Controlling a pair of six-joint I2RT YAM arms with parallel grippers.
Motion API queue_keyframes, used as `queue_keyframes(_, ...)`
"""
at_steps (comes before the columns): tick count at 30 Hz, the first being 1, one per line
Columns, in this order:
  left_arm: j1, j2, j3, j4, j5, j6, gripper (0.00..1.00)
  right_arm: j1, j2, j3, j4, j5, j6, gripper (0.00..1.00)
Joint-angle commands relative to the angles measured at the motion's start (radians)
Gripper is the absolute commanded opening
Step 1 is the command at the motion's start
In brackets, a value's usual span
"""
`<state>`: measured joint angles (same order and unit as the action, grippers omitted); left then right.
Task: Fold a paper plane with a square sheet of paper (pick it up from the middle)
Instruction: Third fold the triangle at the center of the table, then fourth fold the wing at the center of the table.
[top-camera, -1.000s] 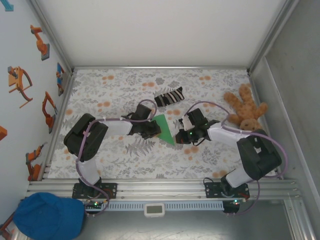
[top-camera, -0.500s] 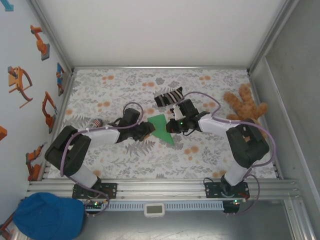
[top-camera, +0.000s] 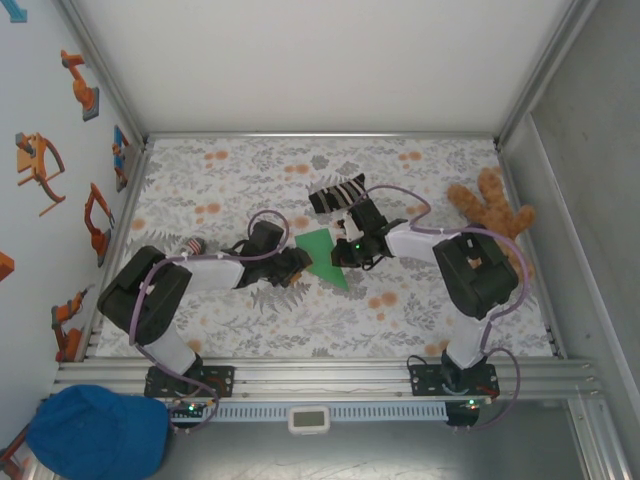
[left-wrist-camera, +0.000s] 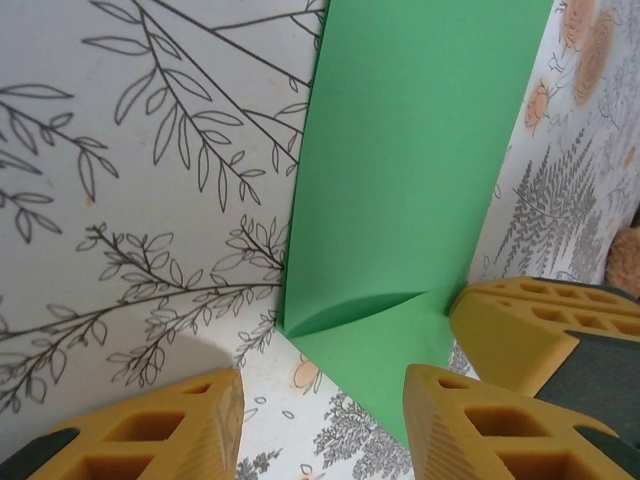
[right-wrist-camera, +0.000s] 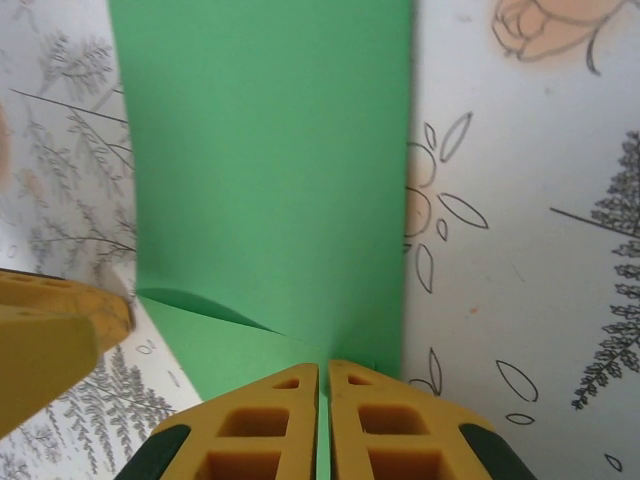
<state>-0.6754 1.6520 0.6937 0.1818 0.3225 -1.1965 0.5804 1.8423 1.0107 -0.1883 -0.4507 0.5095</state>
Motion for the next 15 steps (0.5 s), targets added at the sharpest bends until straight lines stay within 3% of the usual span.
queue_keyframes(1, -0.008, 0.027, 0.033, 0.034, 0.024, -0.013, 0.44, 0.002, 0.015, 0.014, -0.025, 0.025, 0.016, 0.1)
queue_keyframes(8, -0.005, 0.058, 0.059, 0.04, 0.034, -0.012, 0.38, 0.001, 0.027, -0.007, -0.016, 0.013, 0.035, 0.1)
queue_keyframes(15, 0.002, 0.062, 0.046, 0.027, 0.022, -0.026, 0.38, 0.001, 0.026, -0.017, -0.01, 0.012, 0.041, 0.09)
